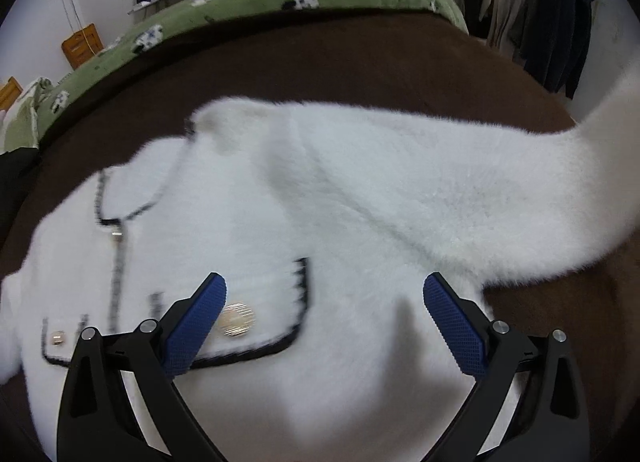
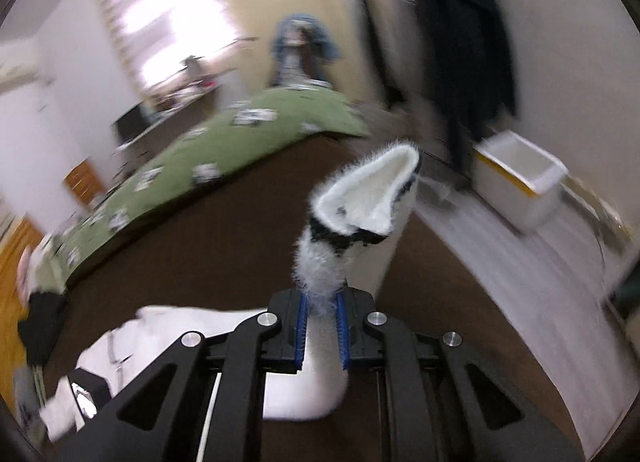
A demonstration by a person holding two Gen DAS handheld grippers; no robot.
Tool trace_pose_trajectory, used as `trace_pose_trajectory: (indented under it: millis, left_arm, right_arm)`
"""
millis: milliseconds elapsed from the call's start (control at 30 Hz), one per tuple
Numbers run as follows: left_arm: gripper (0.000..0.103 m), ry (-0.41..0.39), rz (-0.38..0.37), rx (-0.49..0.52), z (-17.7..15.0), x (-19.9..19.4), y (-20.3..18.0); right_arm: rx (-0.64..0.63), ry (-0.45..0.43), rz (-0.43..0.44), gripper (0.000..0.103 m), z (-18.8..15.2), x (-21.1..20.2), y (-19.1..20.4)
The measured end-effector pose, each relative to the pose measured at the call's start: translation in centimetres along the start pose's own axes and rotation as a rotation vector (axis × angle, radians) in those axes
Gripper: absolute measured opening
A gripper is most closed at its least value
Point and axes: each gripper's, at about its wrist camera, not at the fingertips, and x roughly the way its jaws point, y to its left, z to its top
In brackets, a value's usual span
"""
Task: Fold large clothes
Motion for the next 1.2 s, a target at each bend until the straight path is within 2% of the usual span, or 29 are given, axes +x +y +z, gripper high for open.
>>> trace_pose_trajectory:
  millis: [100, 200, 300, 400, 500, 600, 633, 667, 733, 800, 867, 933, 1033, 1100, 1200]
  left_arm:
    - [0.097, -0.043, 0.016, -0.013, -0.7, -3.0, 2.7]
    - [0.097, -0.046, 0.058, -0.022, -1.9, -5.4, 5.9]
    - [0.097, -0.047, 0.114, -0.063, -3.8, -7.7, 10.4]
    - [0.097, -0.030, 0.169, -0.102, -5.9, -9.1, 14.4]
    - [0.097, -0.006, 0.212, -0.161, -8.4, -10.1, 18.8]
    - [0.097, 0.029, 0.243, -0.206, -10.9, -10.0, 22.1]
    - [0.097, 0.040, 0.250, -0.214, -11.5, -9.9, 22.8]
    - [0.097, 0.053, 0.255, -0.226, -12.2, -9.6, 23.9]
    - [0.097, 0.065, 0.257, -0.237, -13.1, -9.3, 25.0]
    - [0.097, 0.071, 0.253, -0.239, -13.7, -8.9, 25.9]
    - [0.097, 0.074, 0.244, -0.240, -14.3, -8.6, 26.5]
    - [0.097, 0.074, 0.226, -0.240, -14.2, -8.4, 26.8]
    - [0.097, 0.063, 0.209, -0.226, -13.7, -8.3, 26.8]
    - [0.097, 0.047, 0.195, -0.209, -13.0, -8.4, 26.8]
    - [0.097, 0.034, 0.162, -0.192, -11.8, -8.6, 26.8]
  right_arm:
    - [-0.118, 0.007, 0.092, 0.013, 0.4, 0.0, 7.0]
    - [-0.250, 0.031, 0.160, 0.013, -0.7, 0.8, 13.9]
    - [-0.282, 0.090, 0.244, 0.013, -2.5, 2.4, 19.1]
    - [-0.366, 0.167, 0.290, 0.013, -6.0, 5.0, 25.2]
    - [-0.428, 0.320, 0.303, 0.013, -12.1, 9.4, 29.5]
    - [-0.476, 0.479, 0.261, 0.013, -18.9, 13.0, 30.6]
    - [-0.482, 0.509, 0.245, 0.014, -20.3, 13.7, 31.3]
    - [-0.491, 0.535, 0.221, 0.014, -22.0, 14.3, 31.3]
    - [-0.487, 0.518, 0.196, 0.015, -23.5, 14.2, 31.4]
    - [-0.461, 0.511, 0.198, 0.023, -23.4, 13.9, 31.1]
    - [-0.418, 0.529, 0.245, 0.050, -23.4, 13.9, 31.2]
    - [-0.431, 0.534, 0.262, 0.061, -23.8, 13.7, 32.1]
    - [-0.479, 0.523, 0.242, 0.065, -24.3, 13.3, 33.2]
    - [-0.410, 0.528, 0.266, 0.068, -23.5, 13.1, 32.3]
    - [-0.314, 0.473, 0.249, 0.074, -21.4, 11.2, 30.8]
